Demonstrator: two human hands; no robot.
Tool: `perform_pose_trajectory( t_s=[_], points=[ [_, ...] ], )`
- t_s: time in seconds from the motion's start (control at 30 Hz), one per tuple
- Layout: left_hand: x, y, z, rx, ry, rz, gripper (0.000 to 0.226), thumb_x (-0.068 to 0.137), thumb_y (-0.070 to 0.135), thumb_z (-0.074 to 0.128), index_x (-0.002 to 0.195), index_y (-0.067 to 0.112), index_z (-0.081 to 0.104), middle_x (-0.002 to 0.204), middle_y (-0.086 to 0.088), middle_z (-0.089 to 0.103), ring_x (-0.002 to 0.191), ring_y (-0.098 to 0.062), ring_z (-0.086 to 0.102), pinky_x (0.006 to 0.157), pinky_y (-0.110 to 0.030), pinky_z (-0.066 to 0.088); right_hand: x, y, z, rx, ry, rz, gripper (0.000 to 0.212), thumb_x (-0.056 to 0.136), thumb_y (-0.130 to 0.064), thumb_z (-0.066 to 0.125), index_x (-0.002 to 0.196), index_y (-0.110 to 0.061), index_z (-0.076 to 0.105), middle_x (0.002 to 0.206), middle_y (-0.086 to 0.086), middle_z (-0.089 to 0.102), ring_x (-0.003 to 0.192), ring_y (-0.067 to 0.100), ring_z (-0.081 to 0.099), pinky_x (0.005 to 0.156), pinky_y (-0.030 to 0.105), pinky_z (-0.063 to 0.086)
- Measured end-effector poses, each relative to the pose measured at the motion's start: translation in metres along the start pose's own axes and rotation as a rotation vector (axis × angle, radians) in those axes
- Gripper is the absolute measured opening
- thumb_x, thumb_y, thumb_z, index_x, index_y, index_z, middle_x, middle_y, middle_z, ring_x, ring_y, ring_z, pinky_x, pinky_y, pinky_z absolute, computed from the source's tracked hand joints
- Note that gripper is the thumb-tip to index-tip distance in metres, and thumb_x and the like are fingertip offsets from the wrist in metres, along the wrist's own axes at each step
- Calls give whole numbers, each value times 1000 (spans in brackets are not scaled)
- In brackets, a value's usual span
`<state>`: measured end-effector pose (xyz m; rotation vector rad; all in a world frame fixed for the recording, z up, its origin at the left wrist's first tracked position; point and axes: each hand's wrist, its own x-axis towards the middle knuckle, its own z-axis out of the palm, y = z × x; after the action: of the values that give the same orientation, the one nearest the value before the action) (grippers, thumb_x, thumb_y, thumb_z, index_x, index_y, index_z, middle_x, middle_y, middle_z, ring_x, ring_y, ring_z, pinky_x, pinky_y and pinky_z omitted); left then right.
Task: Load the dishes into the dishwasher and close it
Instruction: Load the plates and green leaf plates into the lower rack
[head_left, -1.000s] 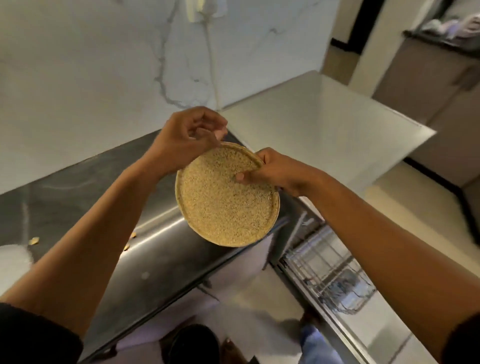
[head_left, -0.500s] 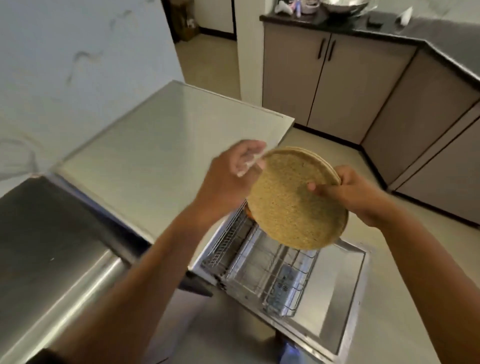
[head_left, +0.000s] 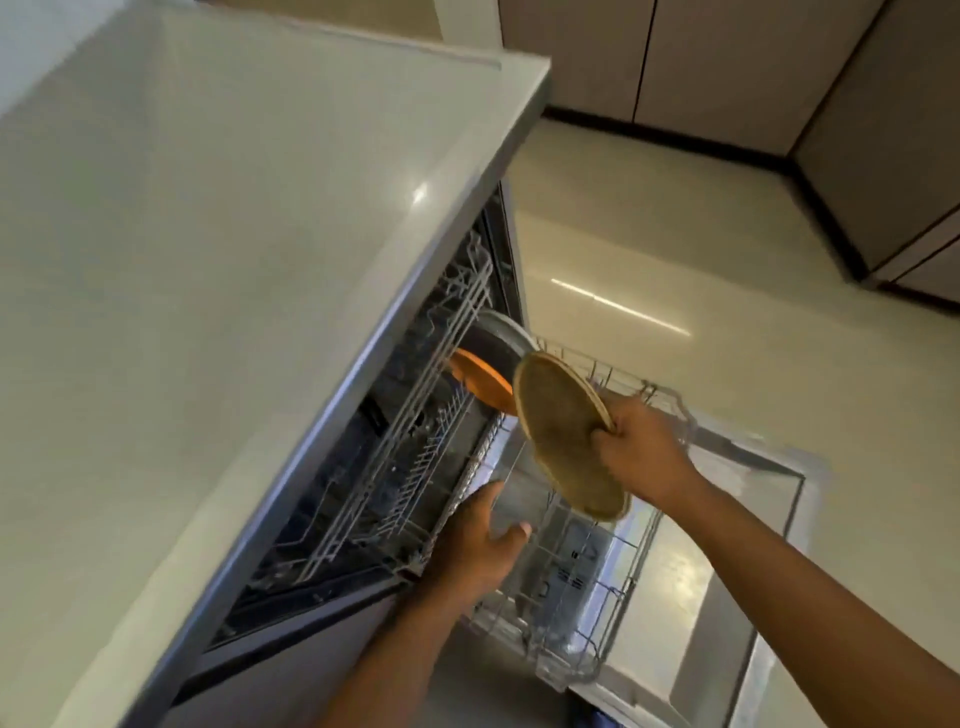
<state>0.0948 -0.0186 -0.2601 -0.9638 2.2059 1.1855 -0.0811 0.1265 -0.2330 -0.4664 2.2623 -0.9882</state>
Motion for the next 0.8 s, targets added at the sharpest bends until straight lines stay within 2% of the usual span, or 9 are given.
perform_pose_trajectory(
  t_s=[0.07, 0.13, 0.27, 0.37, 0.4, 0.47, 0.53, 0.6, 0.8],
  points=[
    [24, -32, 16, -2, -51, -65, 78, 95, 47, 65, 162, 33, 26, 167, 3, 29, 151, -22, 34, 117, -36, 33, 27, 18, 27, 1, 5, -10, 26, 87, 0, 59, 98, -19, 73, 84, 5, 71, 78, 29, 67, 68, 36, 52],
    [48, -60, 30, 22, -63, -91, 85, 93, 50, 67, 163, 31, 22, 169, 1, 24, 153, -22, 29, 120, -39, 32, 52, 34, 53, -20, 3, -37, 27, 88, -2, 58, 101, -19, 74, 84, 5, 71, 76, 27, 65, 65, 31, 45],
    [91, -98, 48, 56, -49, -144, 97, 89, 56, 70, 165, 32, 14, 172, 1, 16, 156, -25, 23, 123, -49, 30, 90, 49, 96, -123, -4, -153, 29, 92, -8, 56, 115, -15, 72, 96, 12, 75, 82, 31, 68, 72, 40, 57],
    [117, -118, 54, 66, -43, -173, 103, 87, 58, 72, 165, 34, 9, 173, 2, 12, 155, -27, 24, 121, -52, 33, 112, 55, 120, -178, 21, -215, 30, 96, -14, 56, 123, -17, 68, 100, 11, 74, 86, 32, 68, 68, 37, 54],
    [123, -123, 55, 84, -42, -173, 104, 87, 57, 72, 165, 33, 7, 173, 1, 11, 156, -27, 23, 122, -52, 32, 117, 54, 126, -190, 21, -229, 31, 97, -14, 56, 126, -18, 66, 103, 12, 74, 88, 33, 69, 71, 40, 56],
    [135, -135, 57, 181, -62, -144, 106, 89, 55, 71, 165, 30, 1, 174, 0, 4, 158, -27, 13, 124, -52, 27, 128, 55, 136, -194, 27, -241, 40, 96, -13, 57, 135, -21, 62, 109, 13, 74, 93, 35, 70, 77, 46, 59],
    [143, -147, 58, 347, -96, -88, 108, 92, 54, 68, 164, 27, -7, 173, -1, -4, 160, -27, -1, 127, -52, 17, 140, 56, 144, -173, 50, -246, 50, 95, -11, 58, 142, -25, 57, 114, 12, 74, 96, 35, 70, 80, 46, 59],
    [150, -157, 57, 437, -120, -85, 108, 93, 53, 66, 163, 25, -12, 173, -2, -11, 159, -27, -9, 129, -52, 10, 150, 56, 152, -148, 74, -249, 52, 95, -11, 58, 144, -26, 56, 115, 12, 75, 96, 33, 71, 81, 45, 59],
    [166, -180, 60, 419, -146, -167, 111, 92, 58, 64, 164, 24, -13, 172, 0, -15, 159, -25, -9, 126, -57, 14, 171, 57, 182, -141, 105, -291, 52, 100, -10, 54, 150, -22, 47, 120, 18, 71, 98, 39, 70, 83, 54, 59]
  ],
)
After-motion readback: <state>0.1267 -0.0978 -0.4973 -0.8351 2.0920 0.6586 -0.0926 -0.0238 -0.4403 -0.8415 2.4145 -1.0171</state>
